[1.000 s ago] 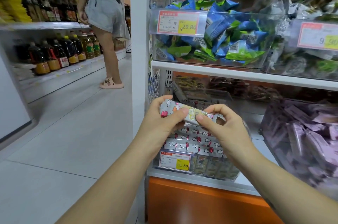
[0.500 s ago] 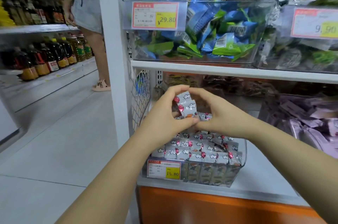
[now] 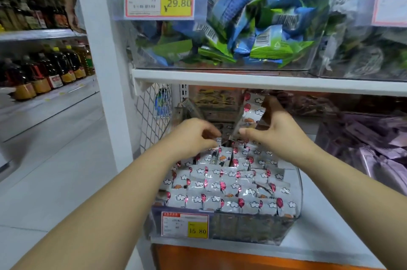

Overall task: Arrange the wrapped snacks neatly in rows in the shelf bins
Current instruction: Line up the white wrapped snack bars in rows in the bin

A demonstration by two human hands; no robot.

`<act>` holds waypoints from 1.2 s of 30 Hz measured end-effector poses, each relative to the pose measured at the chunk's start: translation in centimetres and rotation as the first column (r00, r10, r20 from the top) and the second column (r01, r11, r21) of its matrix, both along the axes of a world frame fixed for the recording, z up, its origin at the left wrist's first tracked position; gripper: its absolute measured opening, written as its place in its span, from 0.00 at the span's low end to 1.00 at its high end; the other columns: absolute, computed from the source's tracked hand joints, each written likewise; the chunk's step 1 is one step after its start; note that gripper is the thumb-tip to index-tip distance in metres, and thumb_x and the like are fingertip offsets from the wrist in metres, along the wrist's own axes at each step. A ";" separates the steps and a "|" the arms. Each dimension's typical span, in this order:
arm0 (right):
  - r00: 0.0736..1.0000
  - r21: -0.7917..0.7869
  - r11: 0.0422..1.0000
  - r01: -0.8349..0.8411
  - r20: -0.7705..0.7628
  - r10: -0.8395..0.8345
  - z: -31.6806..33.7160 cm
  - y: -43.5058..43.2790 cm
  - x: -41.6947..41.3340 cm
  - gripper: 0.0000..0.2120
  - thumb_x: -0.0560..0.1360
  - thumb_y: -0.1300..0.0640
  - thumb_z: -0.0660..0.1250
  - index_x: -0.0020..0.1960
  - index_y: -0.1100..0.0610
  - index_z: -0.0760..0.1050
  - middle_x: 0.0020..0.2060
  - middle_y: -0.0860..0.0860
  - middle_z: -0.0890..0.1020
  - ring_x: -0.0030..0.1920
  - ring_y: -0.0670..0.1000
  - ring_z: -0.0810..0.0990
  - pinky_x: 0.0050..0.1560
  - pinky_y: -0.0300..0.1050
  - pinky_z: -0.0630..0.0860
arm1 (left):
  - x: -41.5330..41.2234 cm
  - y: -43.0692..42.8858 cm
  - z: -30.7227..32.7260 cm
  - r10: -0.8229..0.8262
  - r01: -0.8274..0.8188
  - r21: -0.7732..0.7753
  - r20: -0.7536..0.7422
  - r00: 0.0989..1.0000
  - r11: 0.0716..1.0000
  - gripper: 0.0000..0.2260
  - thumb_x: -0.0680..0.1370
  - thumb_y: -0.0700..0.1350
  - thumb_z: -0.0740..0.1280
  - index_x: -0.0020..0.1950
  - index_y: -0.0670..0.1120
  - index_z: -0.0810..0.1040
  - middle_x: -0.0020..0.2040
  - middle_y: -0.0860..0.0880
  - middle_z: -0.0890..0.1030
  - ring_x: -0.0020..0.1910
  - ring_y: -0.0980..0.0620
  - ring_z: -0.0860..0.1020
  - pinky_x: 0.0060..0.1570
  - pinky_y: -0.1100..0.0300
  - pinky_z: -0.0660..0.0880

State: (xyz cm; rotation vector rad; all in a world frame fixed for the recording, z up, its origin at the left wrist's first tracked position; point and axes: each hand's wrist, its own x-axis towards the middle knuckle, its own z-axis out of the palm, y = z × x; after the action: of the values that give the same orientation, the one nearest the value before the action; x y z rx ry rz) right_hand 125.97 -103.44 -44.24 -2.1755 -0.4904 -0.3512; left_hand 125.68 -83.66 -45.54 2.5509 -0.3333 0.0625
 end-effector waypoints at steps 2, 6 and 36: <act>1.000 0.059 0.998 -0.024 -0.018 0.025 -0.1 -0.3 0.5 0.31 0.68 0.54 0.76 0.63 0.48 0.61 0.47 0.34 0.70 0.41 0.31 0.74 0.40 0.25 0.68 | 1.3 -0.7 -0.2 -0.042 0.049 0.132 -0.052 0.998 0.990 0.14 0.76 0.48 0.70 0.61 0.51 0.79 0.58 0.53 0.80 0.50 0.57 0.76 0.51 0.65 0.71; 0.994 0.131 0.988 -0.077 -0.068 0.086 -0.5 -0.4 1.5 0.29 0.67 0.57 0.76 0.58 0.44 0.62 0.48 0.33 0.74 0.47 0.36 0.78 0.51 0.31 0.73 | 2.9 -1.8 -0.6 -0.089 0.109 0.327 -0.075 0.993 0.939 0.13 0.75 0.52 0.69 0.57 0.49 0.79 0.47 0.53 0.78 0.43 0.55 0.74 0.37 0.64 0.67; 0.913 -0.563 0.729 -0.390 -0.343 0.223 -2.0 2.1 2.6 0.12 0.72 0.44 0.70 0.50 0.50 0.75 0.39 0.45 0.79 0.35 0.44 0.74 0.39 0.41 0.70 | 1.2 0.5 -0.3 -0.153 0.220 0.378 -0.200 0.968 0.899 0.06 0.80 0.49 0.62 0.46 0.50 0.72 0.39 0.55 0.74 0.37 0.57 0.70 0.37 0.62 0.67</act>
State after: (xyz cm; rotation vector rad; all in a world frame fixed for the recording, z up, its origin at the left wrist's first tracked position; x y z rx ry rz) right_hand 128.60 -101.34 -46.27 -2.6564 -0.9093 0.3334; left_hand 126.91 -83.14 -45.83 2.8831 -0.5753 -0.3224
